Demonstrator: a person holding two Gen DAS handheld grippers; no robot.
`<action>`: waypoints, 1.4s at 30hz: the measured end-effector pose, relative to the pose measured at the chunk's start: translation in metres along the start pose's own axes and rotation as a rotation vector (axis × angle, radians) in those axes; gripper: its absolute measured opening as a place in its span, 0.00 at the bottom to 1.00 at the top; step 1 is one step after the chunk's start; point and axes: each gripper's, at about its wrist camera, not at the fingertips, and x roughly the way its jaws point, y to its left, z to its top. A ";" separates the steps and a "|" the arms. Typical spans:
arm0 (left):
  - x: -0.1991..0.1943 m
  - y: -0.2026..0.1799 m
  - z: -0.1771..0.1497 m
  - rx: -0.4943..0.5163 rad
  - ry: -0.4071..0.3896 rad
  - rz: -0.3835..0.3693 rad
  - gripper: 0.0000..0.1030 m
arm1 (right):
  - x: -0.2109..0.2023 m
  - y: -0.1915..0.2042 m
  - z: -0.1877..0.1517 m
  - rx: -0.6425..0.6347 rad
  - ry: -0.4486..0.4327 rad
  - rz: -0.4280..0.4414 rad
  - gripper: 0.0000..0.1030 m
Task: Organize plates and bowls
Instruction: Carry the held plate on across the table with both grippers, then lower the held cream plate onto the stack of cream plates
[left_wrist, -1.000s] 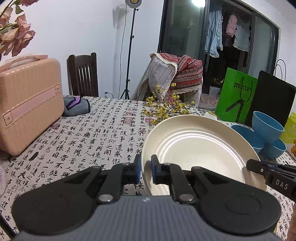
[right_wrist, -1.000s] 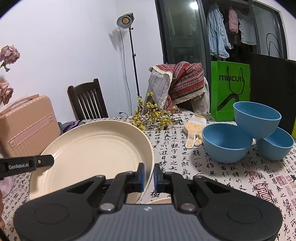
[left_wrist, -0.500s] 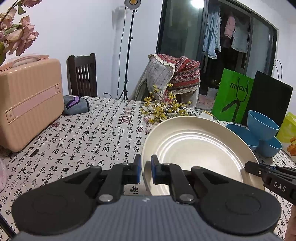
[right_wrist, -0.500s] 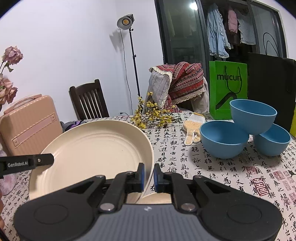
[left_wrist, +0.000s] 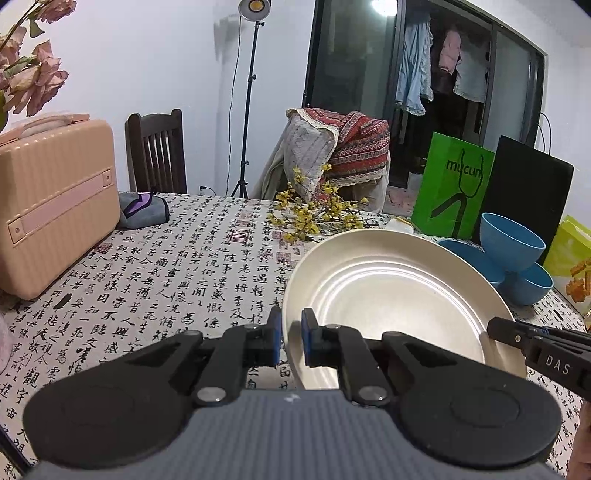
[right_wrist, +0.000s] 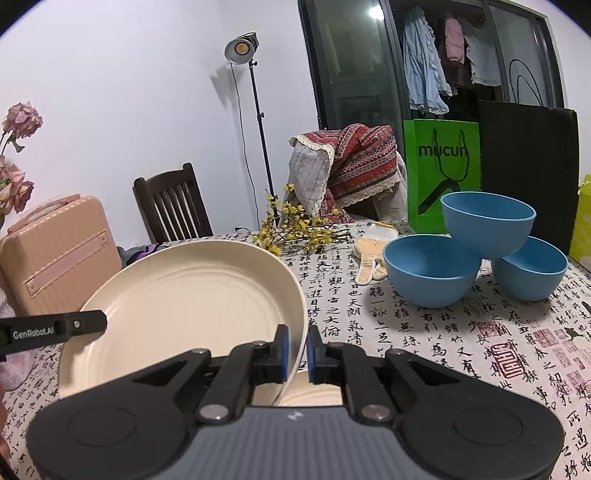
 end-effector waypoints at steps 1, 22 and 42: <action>0.000 -0.002 -0.001 0.003 0.001 -0.002 0.11 | -0.002 -0.002 0.000 0.003 -0.002 -0.001 0.10; 0.001 -0.031 -0.015 0.028 0.023 -0.060 0.11 | -0.025 -0.036 -0.015 0.046 -0.016 -0.045 0.09; 0.014 -0.051 -0.031 0.058 0.060 -0.105 0.11 | -0.034 -0.061 -0.032 0.081 -0.001 -0.086 0.09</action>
